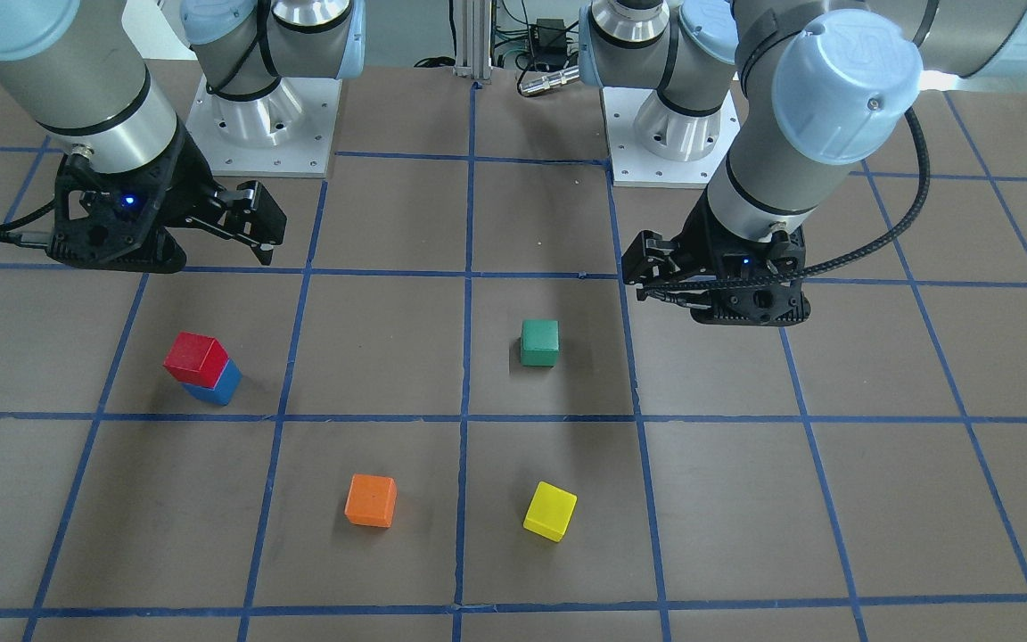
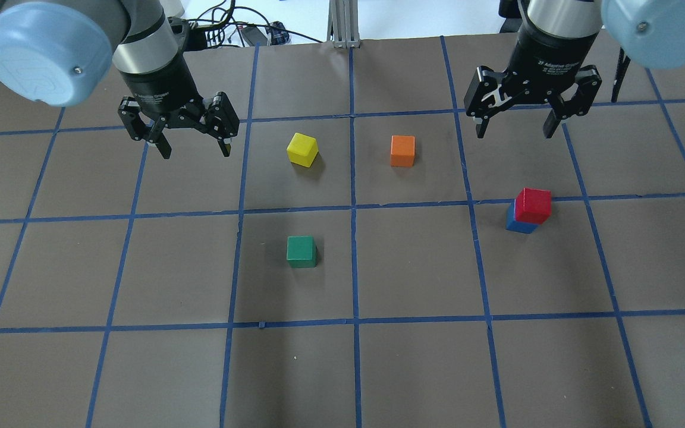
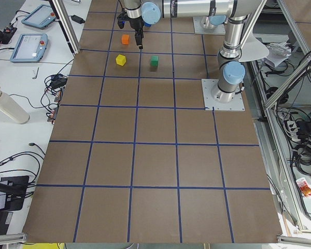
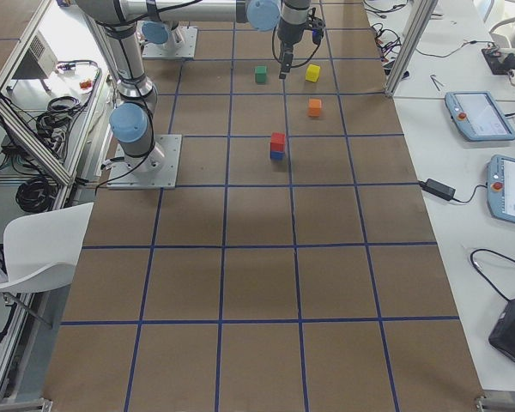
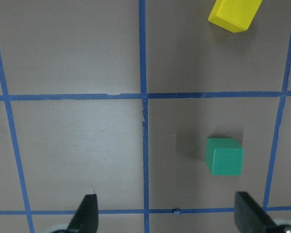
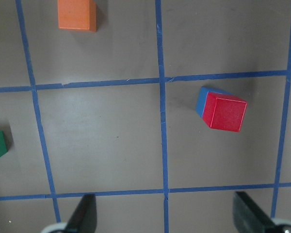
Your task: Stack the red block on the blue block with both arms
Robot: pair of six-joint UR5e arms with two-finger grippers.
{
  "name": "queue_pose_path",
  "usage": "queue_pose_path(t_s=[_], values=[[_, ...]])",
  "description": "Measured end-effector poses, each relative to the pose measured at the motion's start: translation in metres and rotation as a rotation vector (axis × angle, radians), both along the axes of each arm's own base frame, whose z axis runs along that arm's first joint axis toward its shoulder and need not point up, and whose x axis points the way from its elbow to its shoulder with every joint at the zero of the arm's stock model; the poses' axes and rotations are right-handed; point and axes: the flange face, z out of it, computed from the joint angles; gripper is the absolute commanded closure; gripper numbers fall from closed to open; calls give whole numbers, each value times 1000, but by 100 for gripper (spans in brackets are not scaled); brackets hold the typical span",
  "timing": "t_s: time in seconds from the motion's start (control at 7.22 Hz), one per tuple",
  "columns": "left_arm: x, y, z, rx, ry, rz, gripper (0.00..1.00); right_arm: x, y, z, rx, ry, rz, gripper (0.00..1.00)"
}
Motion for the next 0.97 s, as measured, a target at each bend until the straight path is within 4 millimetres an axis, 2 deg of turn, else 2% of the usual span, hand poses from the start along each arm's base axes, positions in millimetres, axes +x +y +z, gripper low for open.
queue_pose_path(t_s=[0.55,0.97], values=[[1,27,43,-63,1,8,0,0,7,1,-3,3,0,0],[0,32,55,-101,1,5,0,0,8,7,-9,5,-2,0]])
